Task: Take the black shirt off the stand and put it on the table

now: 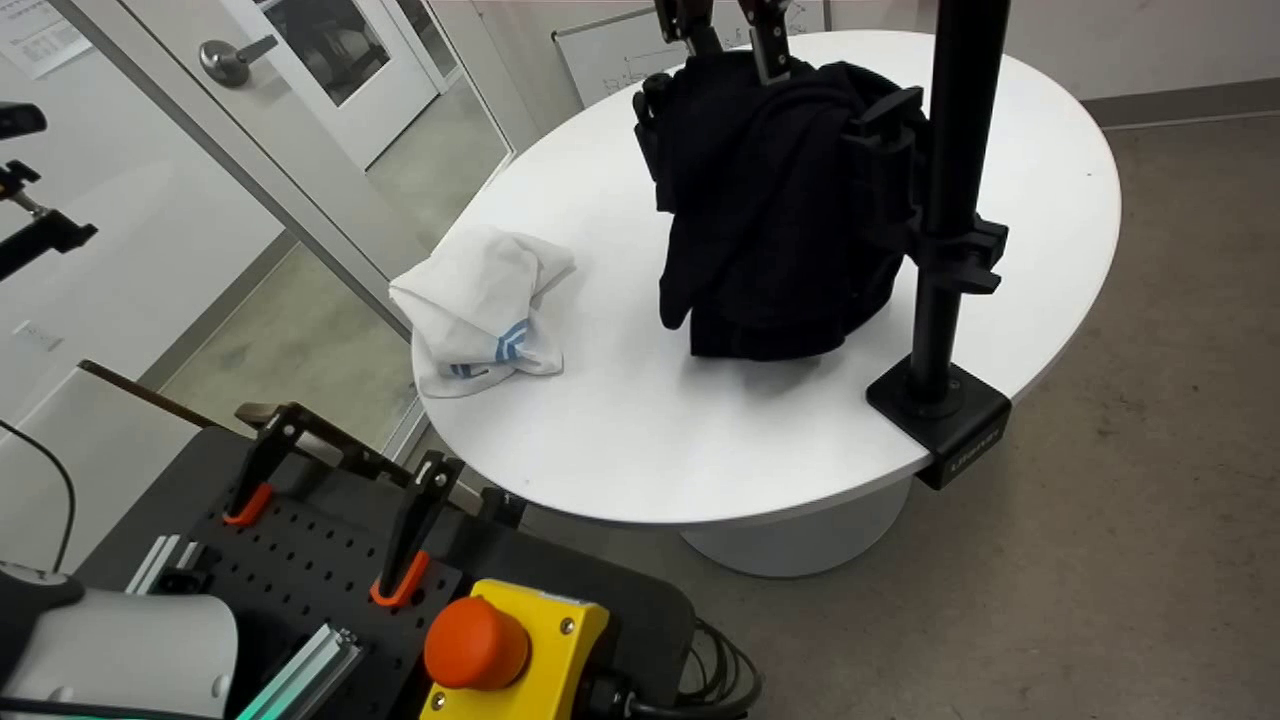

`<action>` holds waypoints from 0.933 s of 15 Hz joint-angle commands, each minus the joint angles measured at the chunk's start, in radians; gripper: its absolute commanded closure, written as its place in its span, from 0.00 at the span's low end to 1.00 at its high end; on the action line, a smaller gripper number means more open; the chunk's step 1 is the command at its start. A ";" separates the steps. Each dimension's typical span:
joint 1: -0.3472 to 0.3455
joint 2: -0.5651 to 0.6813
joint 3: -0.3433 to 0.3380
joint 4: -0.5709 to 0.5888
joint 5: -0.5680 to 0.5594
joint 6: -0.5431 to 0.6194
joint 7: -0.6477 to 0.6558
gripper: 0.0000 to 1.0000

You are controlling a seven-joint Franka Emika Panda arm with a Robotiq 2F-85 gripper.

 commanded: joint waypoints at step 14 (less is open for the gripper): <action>-0.045 -0.064 -0.007 0.082 0.145 -0.152 -0.016 0.98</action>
